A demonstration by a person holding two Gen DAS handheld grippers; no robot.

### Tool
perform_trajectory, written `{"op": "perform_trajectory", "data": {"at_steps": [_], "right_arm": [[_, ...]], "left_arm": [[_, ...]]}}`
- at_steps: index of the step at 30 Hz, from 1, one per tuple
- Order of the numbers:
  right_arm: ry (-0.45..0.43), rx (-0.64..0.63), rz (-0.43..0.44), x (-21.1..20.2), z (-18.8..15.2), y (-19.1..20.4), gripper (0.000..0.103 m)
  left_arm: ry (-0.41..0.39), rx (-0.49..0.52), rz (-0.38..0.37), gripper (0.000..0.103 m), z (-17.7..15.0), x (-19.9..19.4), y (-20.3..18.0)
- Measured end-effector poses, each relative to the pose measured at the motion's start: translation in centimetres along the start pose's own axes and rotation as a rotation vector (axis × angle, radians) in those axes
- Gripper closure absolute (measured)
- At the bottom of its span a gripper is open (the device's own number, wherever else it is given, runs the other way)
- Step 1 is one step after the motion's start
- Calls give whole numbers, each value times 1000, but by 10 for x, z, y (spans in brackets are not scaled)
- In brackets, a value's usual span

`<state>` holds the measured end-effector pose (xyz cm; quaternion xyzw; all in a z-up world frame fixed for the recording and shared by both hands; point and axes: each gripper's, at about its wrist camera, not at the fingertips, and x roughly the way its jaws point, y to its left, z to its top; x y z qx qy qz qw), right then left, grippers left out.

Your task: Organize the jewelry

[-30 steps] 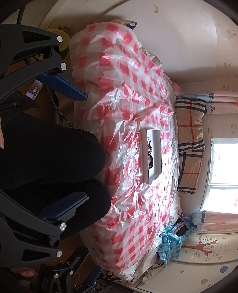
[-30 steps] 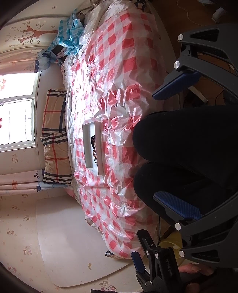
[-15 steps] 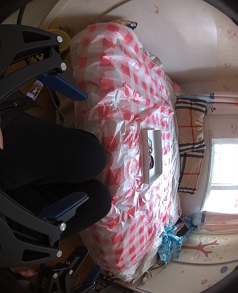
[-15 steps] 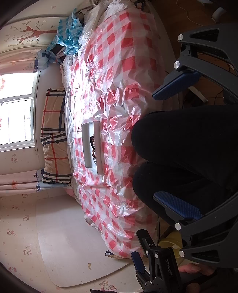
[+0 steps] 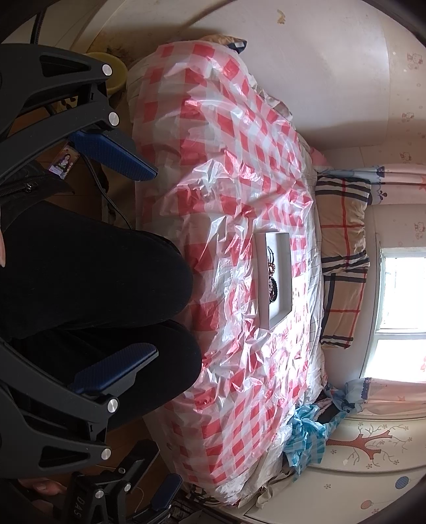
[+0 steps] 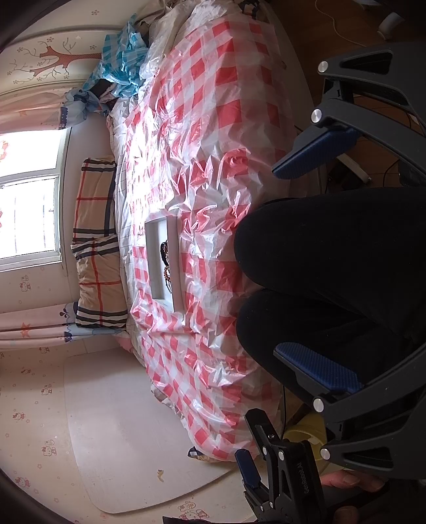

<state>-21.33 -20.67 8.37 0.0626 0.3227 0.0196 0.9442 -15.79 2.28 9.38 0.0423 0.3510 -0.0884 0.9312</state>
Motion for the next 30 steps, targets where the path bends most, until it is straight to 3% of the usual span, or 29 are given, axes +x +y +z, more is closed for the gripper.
{"op": "perform_trajectory", "data": {"at_steps": [30], "right_arm": [[2,0,0,0,0,2,7]], "left_arm": [[2,0,0,8,1,0,-1]]}}
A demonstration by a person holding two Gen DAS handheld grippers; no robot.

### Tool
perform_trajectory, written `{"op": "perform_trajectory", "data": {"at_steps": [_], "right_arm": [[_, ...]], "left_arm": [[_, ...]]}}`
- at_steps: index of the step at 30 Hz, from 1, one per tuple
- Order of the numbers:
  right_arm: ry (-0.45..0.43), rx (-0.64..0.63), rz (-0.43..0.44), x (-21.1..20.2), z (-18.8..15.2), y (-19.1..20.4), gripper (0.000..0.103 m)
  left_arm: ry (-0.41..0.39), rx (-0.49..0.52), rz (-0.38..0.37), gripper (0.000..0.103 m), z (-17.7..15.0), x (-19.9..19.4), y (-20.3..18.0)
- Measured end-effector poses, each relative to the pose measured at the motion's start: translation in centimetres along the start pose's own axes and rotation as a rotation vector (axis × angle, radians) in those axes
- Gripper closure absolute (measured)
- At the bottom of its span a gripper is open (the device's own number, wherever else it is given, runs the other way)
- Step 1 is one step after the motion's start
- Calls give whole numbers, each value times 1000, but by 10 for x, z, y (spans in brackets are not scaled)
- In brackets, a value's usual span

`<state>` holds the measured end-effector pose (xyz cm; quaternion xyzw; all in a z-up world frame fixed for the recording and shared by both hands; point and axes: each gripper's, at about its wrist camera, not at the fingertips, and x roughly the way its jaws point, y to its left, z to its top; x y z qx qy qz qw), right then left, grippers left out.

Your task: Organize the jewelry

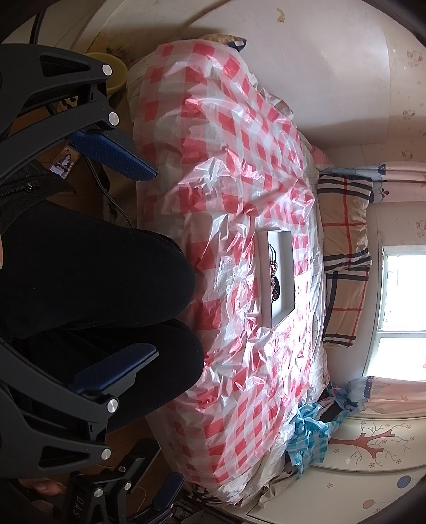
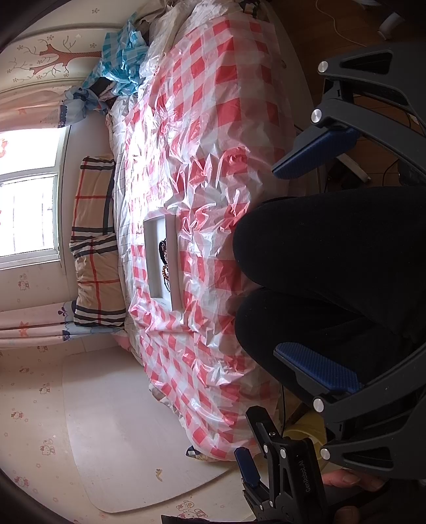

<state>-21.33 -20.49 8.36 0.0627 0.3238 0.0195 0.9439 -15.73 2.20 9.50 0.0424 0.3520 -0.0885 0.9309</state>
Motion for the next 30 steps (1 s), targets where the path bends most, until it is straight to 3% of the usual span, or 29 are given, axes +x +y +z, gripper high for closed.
{"op": "perform_trajectory", "data": {"at_steps": [11,16,30], "right_arm": [[2,0,1,1,1,0,7],[8,-2,6,-1,-6,6,7],[6,-8,2,-1,-5,7,7]], "left_arm": [[-2,-1,-3,8,-1,-1,-1],[-15,-28,-48,8,-10,-6,0],[15,-9,8,8,-3,-1,1]]}}
